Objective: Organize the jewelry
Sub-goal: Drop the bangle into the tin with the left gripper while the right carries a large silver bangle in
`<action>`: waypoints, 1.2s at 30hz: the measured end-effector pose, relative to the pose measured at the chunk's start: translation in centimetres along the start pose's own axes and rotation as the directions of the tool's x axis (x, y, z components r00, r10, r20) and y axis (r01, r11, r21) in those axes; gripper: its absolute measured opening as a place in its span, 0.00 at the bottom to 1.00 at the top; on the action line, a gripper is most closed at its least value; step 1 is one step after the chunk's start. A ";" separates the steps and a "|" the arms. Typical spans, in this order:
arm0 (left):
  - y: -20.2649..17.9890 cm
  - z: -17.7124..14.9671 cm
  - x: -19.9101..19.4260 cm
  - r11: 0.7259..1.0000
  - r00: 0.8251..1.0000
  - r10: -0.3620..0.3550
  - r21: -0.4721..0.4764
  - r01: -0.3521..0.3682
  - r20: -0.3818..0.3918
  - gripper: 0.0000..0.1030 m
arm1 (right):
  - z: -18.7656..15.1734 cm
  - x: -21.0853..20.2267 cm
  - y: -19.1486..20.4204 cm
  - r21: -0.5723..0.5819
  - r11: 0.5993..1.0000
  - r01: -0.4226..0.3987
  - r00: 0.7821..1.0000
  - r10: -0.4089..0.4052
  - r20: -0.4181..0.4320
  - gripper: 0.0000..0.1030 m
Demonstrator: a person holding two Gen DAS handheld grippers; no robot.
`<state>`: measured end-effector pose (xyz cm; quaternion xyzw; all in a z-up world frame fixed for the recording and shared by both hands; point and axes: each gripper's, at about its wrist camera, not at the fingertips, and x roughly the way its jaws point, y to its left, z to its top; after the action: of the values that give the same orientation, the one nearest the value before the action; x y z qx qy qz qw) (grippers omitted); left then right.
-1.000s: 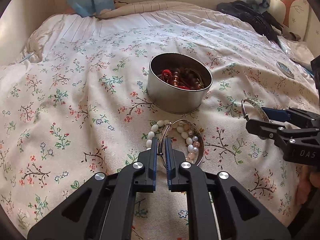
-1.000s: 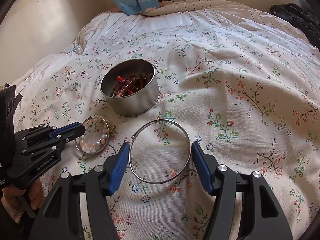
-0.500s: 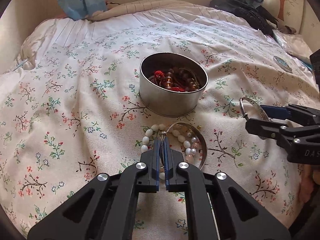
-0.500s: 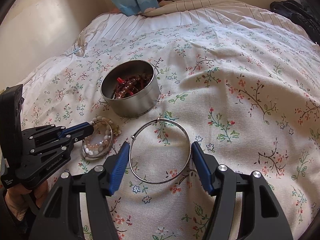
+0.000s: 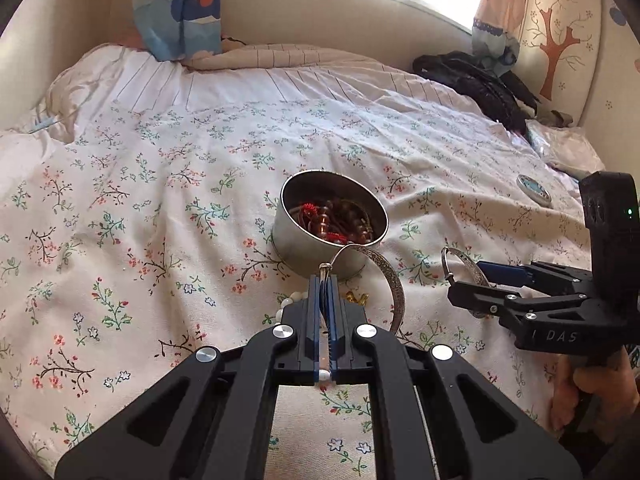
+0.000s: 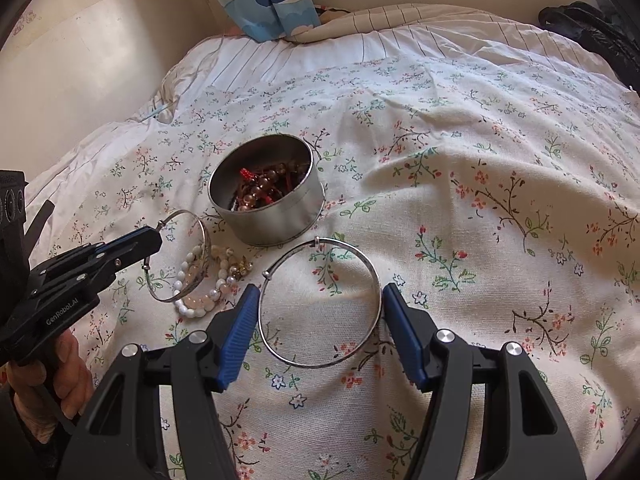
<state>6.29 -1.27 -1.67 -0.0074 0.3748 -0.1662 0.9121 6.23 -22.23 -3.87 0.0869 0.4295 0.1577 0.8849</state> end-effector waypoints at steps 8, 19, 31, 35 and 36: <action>0.6 2.4 0.3 0.996 0.997 0.032 -0.083 -0.026 0.075 0.03 | 2.0 -1.3 1.8 -0.063 0.998 0.005 0.992 0.003 0.130 0.48; 1.0 2.5 0.7 0.995 0.997 0.041 -0.094 -0.034 0.069 0.03 | -0.3 4.8 2.1 -0.128 0.990 0.063 0.985 -0.082 -0.149 0.74; 0.9 2.9 0.6 0.994 0.995 0.038 -0.101 -0.029 0.091 0.03 | 1.5 0.7 1.6 -0.086 0.995 0.058 0.997 -0.052 0.063 0.59; 0.3 3.7 1.6 0.996 0.995 0.029 -0.090 -0.021 0.094 0.03 | 2.6 -0.6 2.2 -0.106 0.993 0.057 0.988 -0.041 0.148 0.59; 0.1 3.9 1.9 0.996 0.995 0.027 -0.087 -0.019 0.094 0.03 | 3.0 -0.7 2.2 -0.107 0.993 0.056 0.986 -0.038 0.163 0.59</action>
<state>10.28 -2.16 -0.17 -0.0502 0.3380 -0.1390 0.9295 7.70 -20.44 -0.89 0.0400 0.3491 0.1529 0.9237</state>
